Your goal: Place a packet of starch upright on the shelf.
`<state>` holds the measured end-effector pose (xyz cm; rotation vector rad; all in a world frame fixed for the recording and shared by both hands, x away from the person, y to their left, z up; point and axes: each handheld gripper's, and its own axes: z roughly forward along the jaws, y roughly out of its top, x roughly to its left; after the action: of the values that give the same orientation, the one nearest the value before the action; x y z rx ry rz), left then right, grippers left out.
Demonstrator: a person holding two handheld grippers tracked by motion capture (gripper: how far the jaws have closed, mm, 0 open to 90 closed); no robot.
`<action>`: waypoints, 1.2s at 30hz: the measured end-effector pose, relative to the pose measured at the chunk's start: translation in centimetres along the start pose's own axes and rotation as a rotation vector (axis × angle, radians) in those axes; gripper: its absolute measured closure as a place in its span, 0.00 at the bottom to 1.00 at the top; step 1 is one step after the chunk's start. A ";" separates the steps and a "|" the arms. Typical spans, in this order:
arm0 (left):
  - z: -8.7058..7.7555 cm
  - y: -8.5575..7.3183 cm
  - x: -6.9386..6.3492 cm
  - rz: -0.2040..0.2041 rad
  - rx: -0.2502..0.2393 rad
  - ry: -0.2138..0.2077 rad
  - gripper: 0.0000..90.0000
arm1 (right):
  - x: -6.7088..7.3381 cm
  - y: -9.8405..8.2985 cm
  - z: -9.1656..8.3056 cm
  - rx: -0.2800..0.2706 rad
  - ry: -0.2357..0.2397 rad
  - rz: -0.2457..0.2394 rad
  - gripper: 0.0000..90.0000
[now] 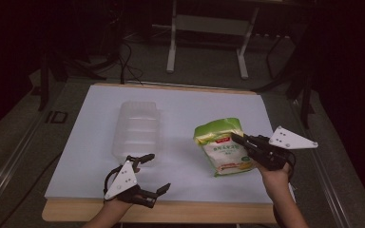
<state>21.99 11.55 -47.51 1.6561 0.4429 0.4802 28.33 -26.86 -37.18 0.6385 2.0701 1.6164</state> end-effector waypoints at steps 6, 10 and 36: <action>1.6 1.9 0.0 -0.078 0.063 -0.083 0.03 | 1.4 1.4 0.1 -0.028 0.030 -0.026 0.96; 2.5 3.1 -0.2 -0.063 0.064 -0.087 0.02 | 2.0 2.1 0.2 -0.044 0.048 -0.034 0.96; 8.5 6.5 0.4 -0.022 0.001 -0.152 0.15 | 4.3 4.1 1.6 -0.061 0.131 -0.081 0.96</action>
<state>27.10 3.87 -42.04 1.6732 0.3489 0.3351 26.22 -22.19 -33.82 0.4326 2.0994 1.7085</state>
